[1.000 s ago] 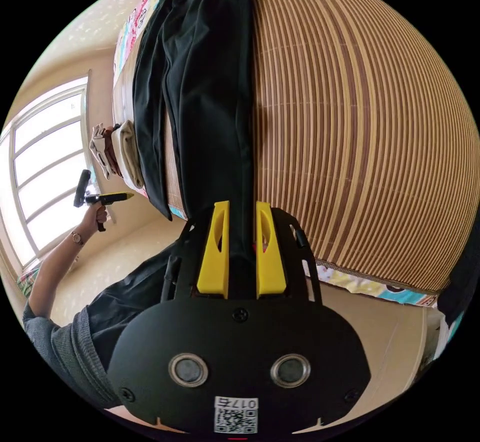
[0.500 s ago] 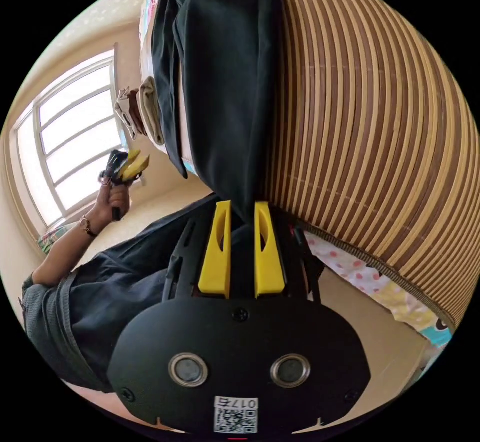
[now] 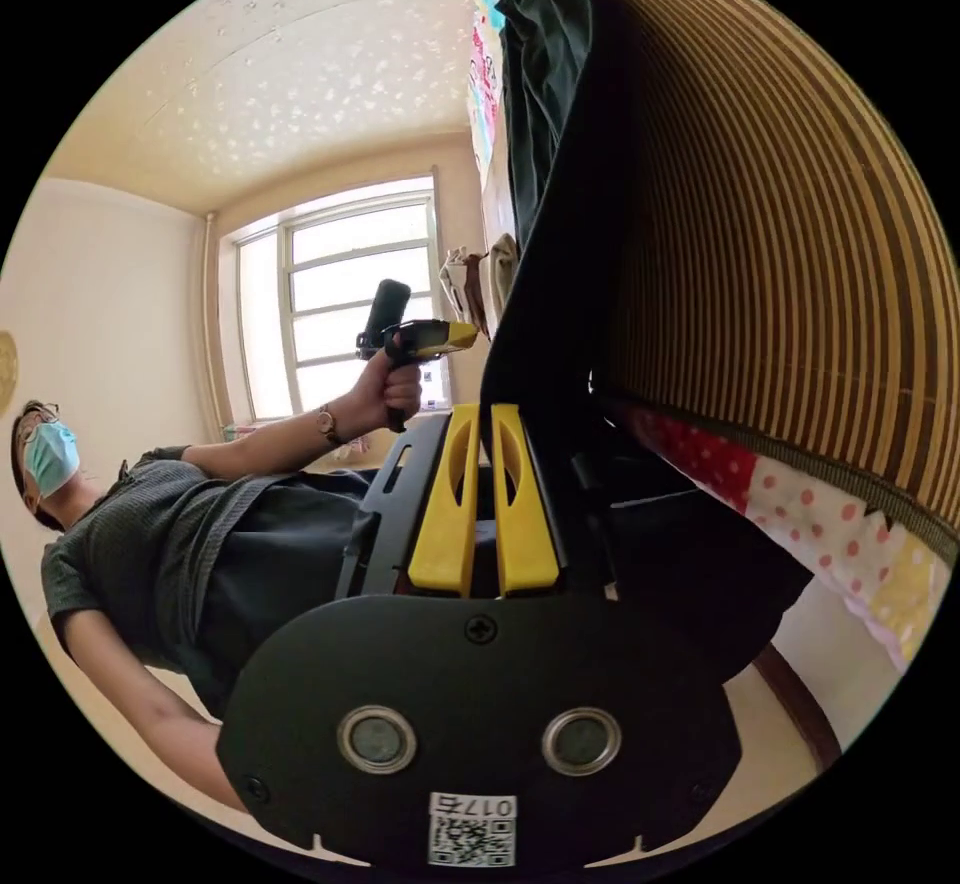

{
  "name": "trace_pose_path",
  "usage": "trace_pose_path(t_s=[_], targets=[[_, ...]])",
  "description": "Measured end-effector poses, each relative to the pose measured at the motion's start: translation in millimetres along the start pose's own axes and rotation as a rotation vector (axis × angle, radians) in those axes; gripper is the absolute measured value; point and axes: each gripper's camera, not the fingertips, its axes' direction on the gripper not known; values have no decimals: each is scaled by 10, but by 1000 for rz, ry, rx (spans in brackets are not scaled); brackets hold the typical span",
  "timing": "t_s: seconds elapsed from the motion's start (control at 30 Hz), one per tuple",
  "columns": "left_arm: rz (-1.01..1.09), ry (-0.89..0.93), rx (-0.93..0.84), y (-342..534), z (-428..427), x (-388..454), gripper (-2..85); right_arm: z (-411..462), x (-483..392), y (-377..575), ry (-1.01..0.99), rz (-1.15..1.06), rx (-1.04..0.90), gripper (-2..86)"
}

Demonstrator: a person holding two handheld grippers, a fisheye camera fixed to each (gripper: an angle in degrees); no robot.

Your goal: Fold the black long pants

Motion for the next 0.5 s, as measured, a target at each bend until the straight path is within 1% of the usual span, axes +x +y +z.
trace_pose_path(t_s=[0.07, 0.1, 0.13, 0.17, 0.2, 0.23, 0.27, 0.3, 0.33, 0.4, 0.47, 0.5], targets=[[52, -86, 50, -46, 4, 326, 18, 50, -167, -64, -31, -55, -47, 29], [67, -147, 55, -79, 54, 493, 96, 69, -207, -88, -37, -66, -63, 30], [84, -212, 16, -120, 162, 634, 161, 108, -281, -147, -56, -79, -92, 30], [94, -253, -11, -130, 226, 695, 187, 148, -354, -207, -78, -89, -116, 29], [100, -363, -69, -117, 364, 786, 207, 167, -399, -236, -86, -100, -128, 29], [94, -478, -130, -77, 503, 822, 197, 201, -502, -290, -97, -132, -151, 29], [98, -522, -155, -45, 565, 826, 162, 228, -594, -342, -106, -163, -177, 29], [96, -600, -156, 42, 612, 817, 91, 239, -629, -370, -112, -175, -194, 29], [115, -632, -130, 155, 587, 795, 44, 260, -660, -422, -114, -184, -236, 29], [139, -590, -91, 329, 482, 701, 13, 301, -626, -486, -93, -165, -332, 30], [140, -477, -48, 505, 284, 530, 6, 259, -566, -532, -116, -157, -422, 30], [122, -380, -15, 622, 109, 372, 3, 225, -553, -538, -125, -158, -429, 31]])
